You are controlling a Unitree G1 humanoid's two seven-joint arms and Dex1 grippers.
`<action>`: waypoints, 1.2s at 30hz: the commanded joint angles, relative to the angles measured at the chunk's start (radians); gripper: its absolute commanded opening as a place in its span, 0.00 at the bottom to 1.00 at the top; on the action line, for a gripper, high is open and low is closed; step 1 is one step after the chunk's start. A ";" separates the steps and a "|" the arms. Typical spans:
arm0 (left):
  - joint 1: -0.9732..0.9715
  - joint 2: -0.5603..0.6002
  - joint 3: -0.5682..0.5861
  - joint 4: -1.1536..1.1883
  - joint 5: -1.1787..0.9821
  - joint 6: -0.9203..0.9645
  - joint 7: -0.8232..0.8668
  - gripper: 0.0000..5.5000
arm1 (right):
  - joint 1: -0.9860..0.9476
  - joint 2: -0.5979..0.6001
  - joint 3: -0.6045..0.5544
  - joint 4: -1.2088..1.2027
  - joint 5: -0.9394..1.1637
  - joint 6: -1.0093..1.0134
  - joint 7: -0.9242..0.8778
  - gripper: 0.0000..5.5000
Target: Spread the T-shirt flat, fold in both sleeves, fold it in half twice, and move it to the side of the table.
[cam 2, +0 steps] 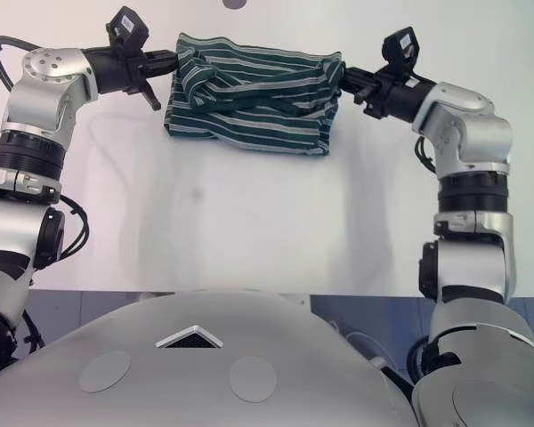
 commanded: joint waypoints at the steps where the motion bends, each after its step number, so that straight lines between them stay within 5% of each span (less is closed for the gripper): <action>1: -0.094 -0.051 0.030 0.186 0.047 -0.043 0.055 0.00 | -0.102 0.067 0.020 0.218 -0.109 -0.074 -0.057 0.00; 5: -0.148 -0.109 0.142 0.292 -0.001 -0.061 0.141 0.11 | -0.138 0.108 -0.040 0.355 -0.134 -0.078 -0.136 0.17; 10: -0.154 -0.109 0.227 0.381 0.006 -0.070 0.298 0.11 | -0.170 0.113 -0.172 0.458 -0.116 -0.166 -0.321 0.17; 13: -0.025 -0.101 0.216 0.166 -0.024 -0.195 0.140 0.08 | -0.005 0.126 -0.072 0.046 -0.076 -0.186 -0.059 0.17; 16: 0.214 -0.049 0.104 -0.318 -0.155 -0.064 -0.181 0.00 | 0.153 0.091 0.044 -0.278 -0.030 -0.120 0.136 0.09; 23: 0.278 -0.089 -0.062 -0.428 0.020 -0.017 -0.097 0.00 | 0.194 0.007 0.354 -0.187 -0.441 -0.231 0.134 0.01; 25: 0.327 -0.050 -0.107 -0.421 0.084 -0.044 -0.096 0.00 | 0.251 -0.029 0.387 -0.312 -0.391 -0.171 0.237 0.01; 30: 0.444 0.033 -0.092 -0.501 0.088 -0.074 -0.130 0.00 | 0.345 -0.056 0.279 -0.649 -0.128 0.053 0.313 0.01; 33: 0.420 -0.015 -0.027 -0.652 -0.073 0.063 -0.160 0.00 | 0.197 0.034 0.119 -0.607 -0.013 0.176 0.192 0.01; 36: 0.375 -0.084 -0.035 -0.731 -0.142 0.158 -0.144 0.00 | 0.114 0.079 0.144 -0.507 -0.082 0.137 0.130 0.01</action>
